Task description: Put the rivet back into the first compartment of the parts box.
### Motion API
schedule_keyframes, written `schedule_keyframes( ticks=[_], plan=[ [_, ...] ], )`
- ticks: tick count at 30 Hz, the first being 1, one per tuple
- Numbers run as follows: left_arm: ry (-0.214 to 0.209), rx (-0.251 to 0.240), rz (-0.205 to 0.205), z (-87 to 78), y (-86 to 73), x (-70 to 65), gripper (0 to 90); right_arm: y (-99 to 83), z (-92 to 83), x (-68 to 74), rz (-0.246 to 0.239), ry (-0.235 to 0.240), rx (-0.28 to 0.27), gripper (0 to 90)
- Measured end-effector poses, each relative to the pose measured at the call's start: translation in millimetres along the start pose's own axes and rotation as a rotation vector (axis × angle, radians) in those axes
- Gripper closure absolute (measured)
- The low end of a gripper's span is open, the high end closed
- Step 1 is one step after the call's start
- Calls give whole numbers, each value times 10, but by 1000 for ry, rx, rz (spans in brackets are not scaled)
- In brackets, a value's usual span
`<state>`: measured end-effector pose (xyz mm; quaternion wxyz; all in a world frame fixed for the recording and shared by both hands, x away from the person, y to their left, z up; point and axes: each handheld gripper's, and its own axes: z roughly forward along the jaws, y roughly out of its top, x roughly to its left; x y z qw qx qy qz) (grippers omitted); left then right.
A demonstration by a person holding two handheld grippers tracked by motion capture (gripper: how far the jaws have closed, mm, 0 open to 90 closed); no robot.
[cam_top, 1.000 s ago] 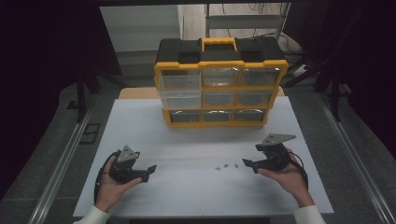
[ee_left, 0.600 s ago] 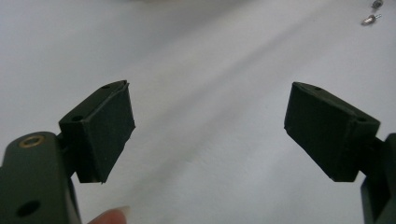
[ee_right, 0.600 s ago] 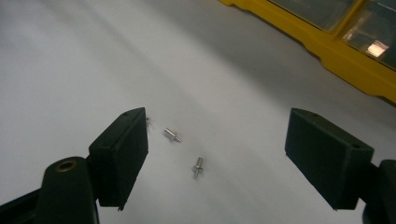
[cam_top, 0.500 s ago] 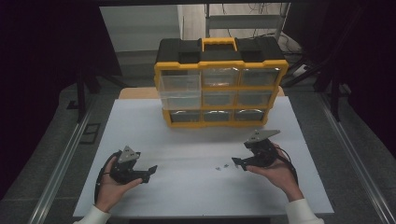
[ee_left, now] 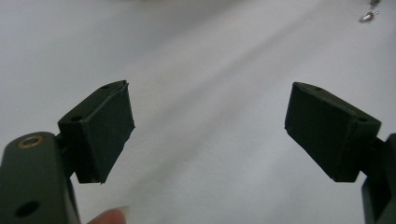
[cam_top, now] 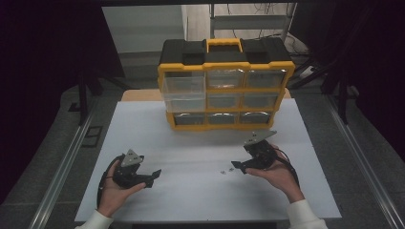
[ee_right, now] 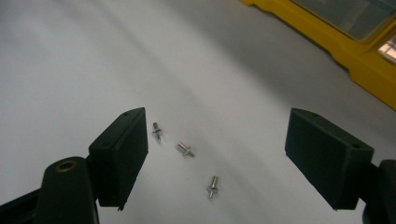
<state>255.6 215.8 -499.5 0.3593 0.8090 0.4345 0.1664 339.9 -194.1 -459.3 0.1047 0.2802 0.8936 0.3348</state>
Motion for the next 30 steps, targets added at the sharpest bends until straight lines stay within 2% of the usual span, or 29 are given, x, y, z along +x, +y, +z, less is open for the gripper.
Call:
schedule_keyframes(
  ticks=[16, 30],
  plan=[
    [-1, 8, 4, 7, -8, -2, 158, 155, 318, 172, -74, 46, 108, 210],
    [4, 15, 2, 17, -14, 2, 155, 217, 608, 328, -153, 52, 254, 253]
  ],
)
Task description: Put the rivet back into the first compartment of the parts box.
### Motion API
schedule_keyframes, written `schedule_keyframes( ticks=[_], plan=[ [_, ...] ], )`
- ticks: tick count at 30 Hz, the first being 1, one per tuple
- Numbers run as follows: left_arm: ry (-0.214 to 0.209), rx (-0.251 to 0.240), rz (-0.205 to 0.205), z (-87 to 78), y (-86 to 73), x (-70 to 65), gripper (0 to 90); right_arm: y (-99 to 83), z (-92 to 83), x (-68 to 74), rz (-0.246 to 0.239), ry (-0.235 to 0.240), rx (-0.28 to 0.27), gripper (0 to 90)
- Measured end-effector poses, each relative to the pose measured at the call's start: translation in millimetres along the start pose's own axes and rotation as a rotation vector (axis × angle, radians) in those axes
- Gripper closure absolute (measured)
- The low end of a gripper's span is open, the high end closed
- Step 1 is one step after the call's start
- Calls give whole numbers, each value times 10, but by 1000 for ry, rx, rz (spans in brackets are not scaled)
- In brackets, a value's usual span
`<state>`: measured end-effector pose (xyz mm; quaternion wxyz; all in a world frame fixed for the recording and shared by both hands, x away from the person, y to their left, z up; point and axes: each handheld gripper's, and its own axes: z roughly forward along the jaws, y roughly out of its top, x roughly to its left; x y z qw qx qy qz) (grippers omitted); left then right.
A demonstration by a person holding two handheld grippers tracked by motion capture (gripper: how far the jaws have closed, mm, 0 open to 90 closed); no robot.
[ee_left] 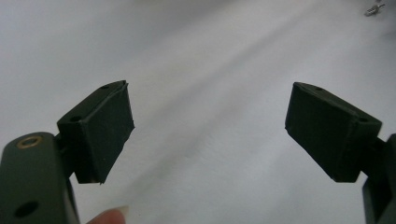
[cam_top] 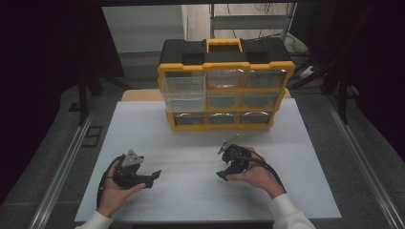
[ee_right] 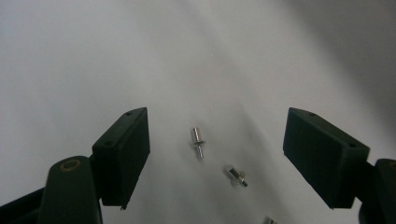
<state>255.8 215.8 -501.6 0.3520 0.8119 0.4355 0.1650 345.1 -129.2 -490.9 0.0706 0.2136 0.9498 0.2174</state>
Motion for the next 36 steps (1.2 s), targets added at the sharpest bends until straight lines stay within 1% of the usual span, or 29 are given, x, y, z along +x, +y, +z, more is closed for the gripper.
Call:
schedule_keyframes(
  ticks=[6, 9, 10, 14, 17, 24, 30, 32, 34, 36],
  plan=[
    [4, -1, -3, -3, -4, 10, 154, 40, 79, 20, -14, -2, 48, 295],
    [5, 2, -3, 1, -7, 10, 154, 46, 112, 20, -18, -9, 73, 344],
    [5, 2, -3, 1, -7, 10, 154, 47, 117, 18, -21, -8, 81, 364],
    [1, 0, -1, 3, -8, 12, 152, 45, 130, 13, -23, -7, 82, 462],
    [-3, -1, 3, -1, -8, 13, 151, 39, 143, 10, -23, -9, 104, 524],
    [-2, 3, 3, 7, -11, 13, 150, 41, 141, 13, -24, 23, 108, 655],
    [-4, 6, 4, 13, -12, 14, 149, 49, 139, 17, -32, 35, 114, 825],
    [-3, 6, 4, 10, -12, 14, 149, 52, 142, 22, -34, 41, 115, 830],
    [-3, 6, 4, 10, -12, 14, 149, 55, 141, 24, -37, 33, 116, 833],
    [-3, 7, 5, 12, -13, 12, 150, 54, 137, 21, -32, 35, 113, 835]
  ],
)
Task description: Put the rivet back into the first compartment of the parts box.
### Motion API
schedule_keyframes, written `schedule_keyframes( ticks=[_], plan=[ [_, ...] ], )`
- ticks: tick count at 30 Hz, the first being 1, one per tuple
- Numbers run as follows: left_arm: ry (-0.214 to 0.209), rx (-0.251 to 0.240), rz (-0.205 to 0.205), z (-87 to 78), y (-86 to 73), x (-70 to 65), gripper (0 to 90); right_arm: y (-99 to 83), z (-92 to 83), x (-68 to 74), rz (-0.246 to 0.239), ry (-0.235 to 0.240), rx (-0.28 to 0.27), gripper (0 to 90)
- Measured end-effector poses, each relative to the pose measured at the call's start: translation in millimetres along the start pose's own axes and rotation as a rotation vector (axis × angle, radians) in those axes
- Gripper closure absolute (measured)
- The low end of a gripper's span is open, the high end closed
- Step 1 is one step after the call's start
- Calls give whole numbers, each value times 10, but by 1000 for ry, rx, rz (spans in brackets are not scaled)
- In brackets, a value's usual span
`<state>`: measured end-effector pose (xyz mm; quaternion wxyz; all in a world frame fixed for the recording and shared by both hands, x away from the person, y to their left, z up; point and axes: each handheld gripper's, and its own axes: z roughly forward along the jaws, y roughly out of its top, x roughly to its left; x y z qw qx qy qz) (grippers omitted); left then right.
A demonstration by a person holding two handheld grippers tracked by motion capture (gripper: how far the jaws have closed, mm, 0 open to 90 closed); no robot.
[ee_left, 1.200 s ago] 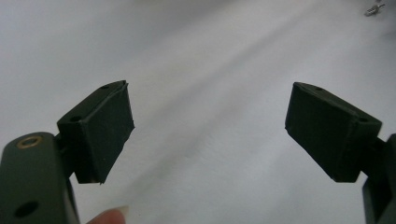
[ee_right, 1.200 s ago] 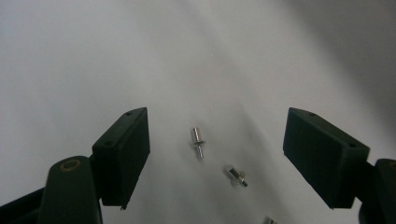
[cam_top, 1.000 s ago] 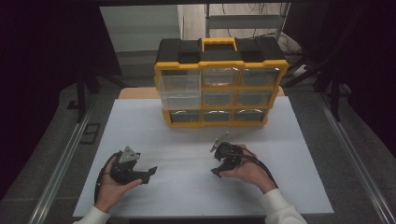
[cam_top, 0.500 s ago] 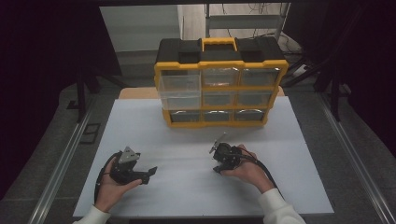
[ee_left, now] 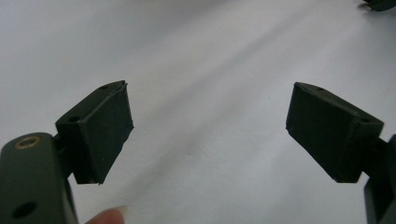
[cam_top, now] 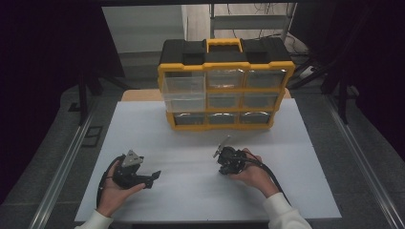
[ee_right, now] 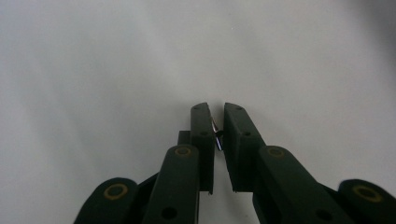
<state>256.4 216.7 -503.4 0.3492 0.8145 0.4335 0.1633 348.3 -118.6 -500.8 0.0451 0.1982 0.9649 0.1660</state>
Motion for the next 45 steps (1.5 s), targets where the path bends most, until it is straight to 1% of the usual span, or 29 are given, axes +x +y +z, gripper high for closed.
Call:
schedule_keyframes(
  ticks=[2, 11, 12, 14, 17, 19, 22, 27, 35, 39, 41, 42, 43, 45],
  plan=[
    [1, 1, 1, 1, 0, -1, 149, -3, -15, -16, 9, -10, -8, 836],
    [2, 2, 0, -1, -1, 1, 149, -54, -246, -114, 88, 24, -129, 836],
    [2, 2, -1, -1, -2, -1, 150, -61, -267, -125, 89, 31, -139, 836],
    [1, 2, -3, -3, -4, -4, 149, -74, -304, -145, 96, 51, -149, 836],
    [1, 0, -6, -5, -7, -3, 149, -65, -352, -190, 107, 64, -155, 836],
    [2, 1, -5, -8, -10, -1, 149, -42, -390, -214, 103, 68, -150, 836],
    [0, 3, -5, -10, -13, 4, 149, -6, -492, -245, 101, 70, -157, 836],
    [-1, 2, -6, -13, -15, 0, 150, 65, -727, -275, 105, 75, -191, 836],
    [0, 1, -5, -11, -15, -3, 149, 225, -1096, -327, 81, 65, -236, 836],
    [1, -1, -9, -13, -18, 1, 149, 325, -1236, -365, 64, 63, -245, 836],
    [0, -1, -9, -11, -20, 4, 149, 371, -1296, -391, 63, 61, -250, 836],
    [0, -1, -9, -11, -20, 4, 149, 371, -1296, -391, 63, 61, -250, 836],
    [-1, -3, -16, -1, -24, 4, 149, 415, -1352, -414, 64, 63, -258, 836],
    [-2, -2, -17, 1, -26, 8, 149, 457, -1409, -435, 66, 65, -266, 836]
  ],
)
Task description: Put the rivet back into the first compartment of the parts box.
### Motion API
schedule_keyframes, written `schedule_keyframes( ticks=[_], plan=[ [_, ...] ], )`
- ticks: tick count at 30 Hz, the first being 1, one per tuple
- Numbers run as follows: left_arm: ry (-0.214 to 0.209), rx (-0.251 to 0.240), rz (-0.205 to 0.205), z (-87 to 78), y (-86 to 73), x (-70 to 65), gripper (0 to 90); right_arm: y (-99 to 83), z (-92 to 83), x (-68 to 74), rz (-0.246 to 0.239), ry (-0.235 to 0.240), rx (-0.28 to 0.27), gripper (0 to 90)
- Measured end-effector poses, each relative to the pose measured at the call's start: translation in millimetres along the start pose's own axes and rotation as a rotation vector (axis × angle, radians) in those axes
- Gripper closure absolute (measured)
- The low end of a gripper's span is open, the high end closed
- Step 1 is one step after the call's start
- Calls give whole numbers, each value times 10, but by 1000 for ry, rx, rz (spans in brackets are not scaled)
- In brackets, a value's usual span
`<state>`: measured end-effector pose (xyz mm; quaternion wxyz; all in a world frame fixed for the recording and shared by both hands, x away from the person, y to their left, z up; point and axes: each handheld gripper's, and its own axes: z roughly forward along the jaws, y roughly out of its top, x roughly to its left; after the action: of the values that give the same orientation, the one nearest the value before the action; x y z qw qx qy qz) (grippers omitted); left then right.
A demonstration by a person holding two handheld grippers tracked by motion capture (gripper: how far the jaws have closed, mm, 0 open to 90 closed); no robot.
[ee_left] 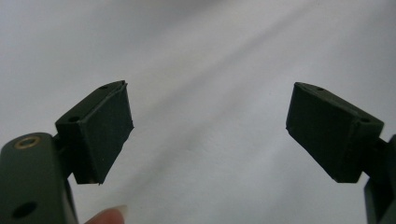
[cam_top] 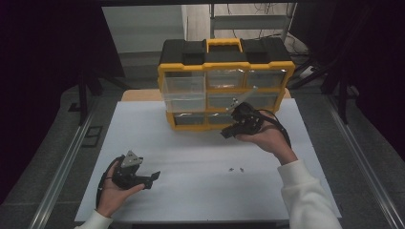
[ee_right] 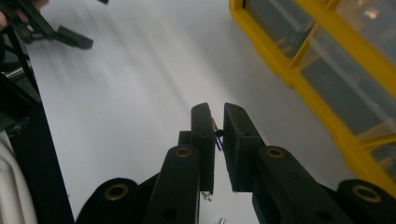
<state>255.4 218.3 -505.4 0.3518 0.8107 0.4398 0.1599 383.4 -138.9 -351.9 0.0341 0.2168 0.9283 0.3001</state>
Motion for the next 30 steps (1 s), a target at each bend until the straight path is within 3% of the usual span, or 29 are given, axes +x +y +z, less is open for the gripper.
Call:
schedule_keyframes(
  ticks=[11, 30],
  plan=[
    [-2, 2, 0, 2, -1, 4, 149, 270, -237, -121, 11, 28, -42, 836],
    [-11, 7, -4, 11, -6, 12, 149, 846, -606, -216, 1, 12, -73, 835]
  ],
)
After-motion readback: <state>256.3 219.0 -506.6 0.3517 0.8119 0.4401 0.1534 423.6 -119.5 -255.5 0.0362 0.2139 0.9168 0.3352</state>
